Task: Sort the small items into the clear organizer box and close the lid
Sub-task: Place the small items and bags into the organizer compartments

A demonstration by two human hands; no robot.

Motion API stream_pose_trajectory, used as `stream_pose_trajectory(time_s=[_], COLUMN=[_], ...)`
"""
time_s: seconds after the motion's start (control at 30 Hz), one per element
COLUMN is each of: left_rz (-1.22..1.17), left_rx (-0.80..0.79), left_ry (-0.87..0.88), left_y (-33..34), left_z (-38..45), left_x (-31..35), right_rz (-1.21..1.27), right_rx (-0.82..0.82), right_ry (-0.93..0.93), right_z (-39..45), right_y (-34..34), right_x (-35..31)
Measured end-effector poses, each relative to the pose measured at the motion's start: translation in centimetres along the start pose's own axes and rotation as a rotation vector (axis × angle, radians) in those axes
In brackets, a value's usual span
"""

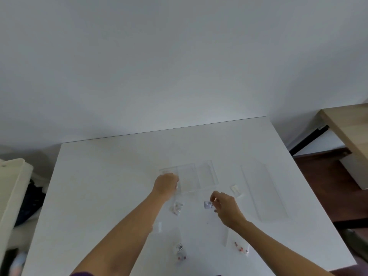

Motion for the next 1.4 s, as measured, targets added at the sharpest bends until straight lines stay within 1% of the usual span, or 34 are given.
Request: stream_pose_trajectory(time_s=[0.23,0.4,0.5,0.57,0.7,0.73,0.77,0.83,0.9,1.0,1.07,1.23,1.4], left_rz=[0.159,0.182,0.157,0.066,-0.266,-0.310,-0.342,-0.401,-0.433,-0.388,-0.338,-0.376,-0.446], left_rx=[-0.056,-0.085,-0.054,0.041,0.446,0.501,0.508,0.451,0.385,0.275,0.189,0.151,0.182], left_ry=[-0.017,-0.016,-0.015,0.001,0.115,0.136,0.140,0.113,0.061,-0.030,-0.054,-0.119,-0.208], left_y=[0.9,1.0,0.2,-1.2,-4.3,-4.0,-3.3,-0.8,1.9,5.3,6.4,6.9,6.3], left_z=[0.9,1.0,0.6,-0.3,-4.4,-5.6,-6.6,-8.1,-9.0,-9.3,-9.2,-9.2,-8.7], left_x=[-0.2,-0.2,0.2,0.7,1.2,1.2,1.2,1.2,1.0,0.5,0.5,0.2,0.0], right_rz=[0.098,0.154,0.165,0.156,0.154,0.139,0.121,0.068,-0.045,-0.226,-0.338,-0.538,-0.658], right_rx=[0.054,0.082,0.098,0.114,0.146,0.144,0.137,0.109,0.079,0.027,0.029,0.031,-0.006], right_ry=[-0.012,-0.035,-0.052,-0.068,-0.124,-0.137,-0.147,-0.175,-0.232,-0.304,-0.360,-0.482,-0.531], right_z=[0.8,1.7,2.7,3.6,5.7,6.3,6.8,7.8,8.6,9.2,9.3,9.3,9.0], right_y=[-2.5,-4.1,-5.0,-5.6,-6.7,-6.8,-6.8,-6.5,-5.9,-4.7,-4.3,-3.5,-2.0], right_x=[-0.3,-1.2,-1.8,-2.5,-4.2,-4.8,-5.3,-6.3,-7.4,-8.5,-8.9,-10.4,-10.9])
Point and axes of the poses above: each hand's wrist, its own z-axis towards the middle knuckle, its own y-axis out of the palm, x = y × z, the point moved 7 cm from there along z, towards the middle knuckle, and after that the axes turned 14 degrees about -z, right-handed, at the moved point
